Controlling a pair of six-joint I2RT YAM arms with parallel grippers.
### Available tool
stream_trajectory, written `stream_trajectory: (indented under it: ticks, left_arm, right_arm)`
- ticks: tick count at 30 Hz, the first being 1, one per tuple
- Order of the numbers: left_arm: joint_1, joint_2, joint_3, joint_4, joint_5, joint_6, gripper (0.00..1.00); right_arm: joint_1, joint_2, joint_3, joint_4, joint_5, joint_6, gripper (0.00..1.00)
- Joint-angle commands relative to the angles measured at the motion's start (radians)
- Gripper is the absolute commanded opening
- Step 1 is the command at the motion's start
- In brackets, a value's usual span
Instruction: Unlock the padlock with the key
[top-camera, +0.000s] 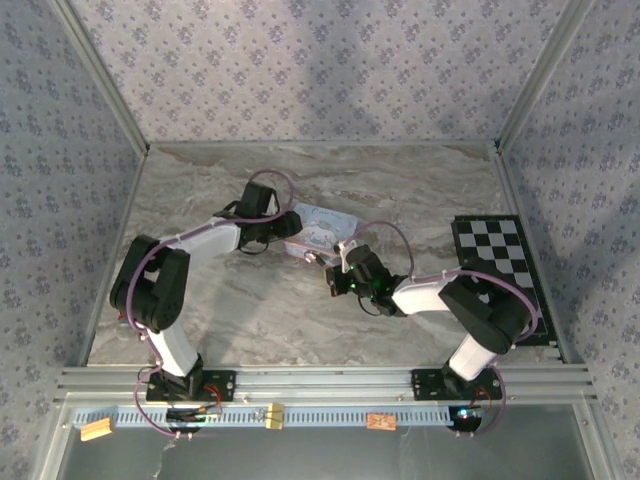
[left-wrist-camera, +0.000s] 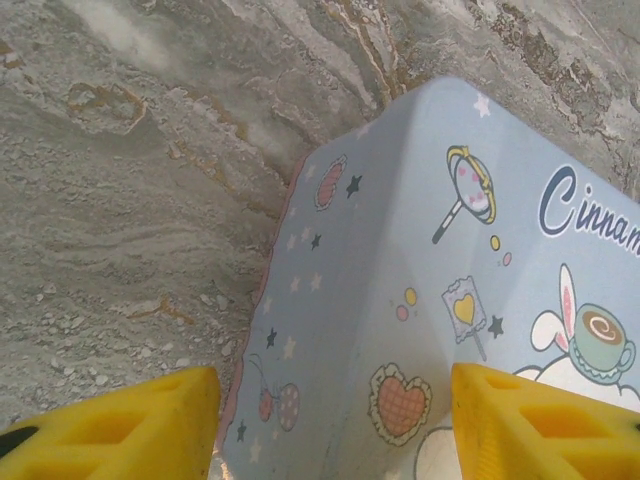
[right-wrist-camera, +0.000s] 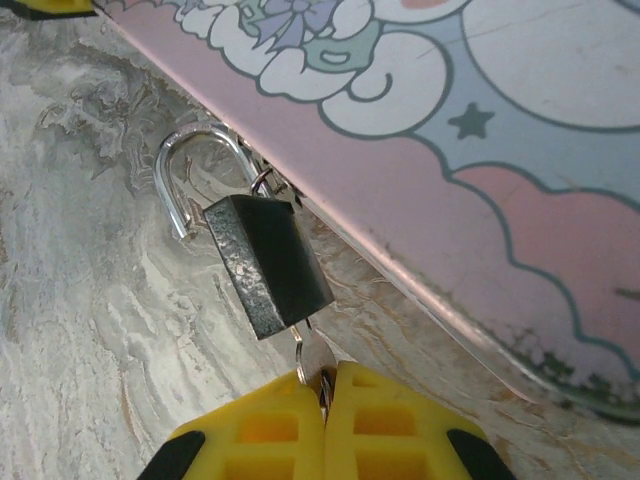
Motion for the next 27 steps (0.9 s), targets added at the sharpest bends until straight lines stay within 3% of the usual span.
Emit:
stream_trajectory:
  ticks: [1, 5, 12, 20, 27]
  left_arm:
    - [0.017, -0.024, -0.079, -0.084, -0.113, -0.042, 0.61]
    - [0.018, -0.067, -0.144, -0.067, -0.179, -0.083, 0.62]
    - [0.020, -0.048, -0.164, -0.039, -0.170, -0.095, 0.63]
    - [0.037, -0.066, -0.184, -0.043, -0.198, -0.112, 0.64]
    - [0.061, -0.072, -0.208, -0.035, -0.195, -0.115, 0.65]
  right_arm:
    - [-0.013, -0.018, -0.012, -0.034, 0.024, 0.030, 0.00]
    - [-0.015, 0.000, 0.001, -0.043, 0.019, 0.033, 0.00]
    - [-0.005, -0.006, -0.007, -0.059, 0.023, 0.010, 0.00]
    - [0.070, -0.046, 0.018, -0.173, 0.256, -0.044, 0.00]
    - [0.104, -0.042, 0.037, -0.195, 0.312, -0.118, 0.00]
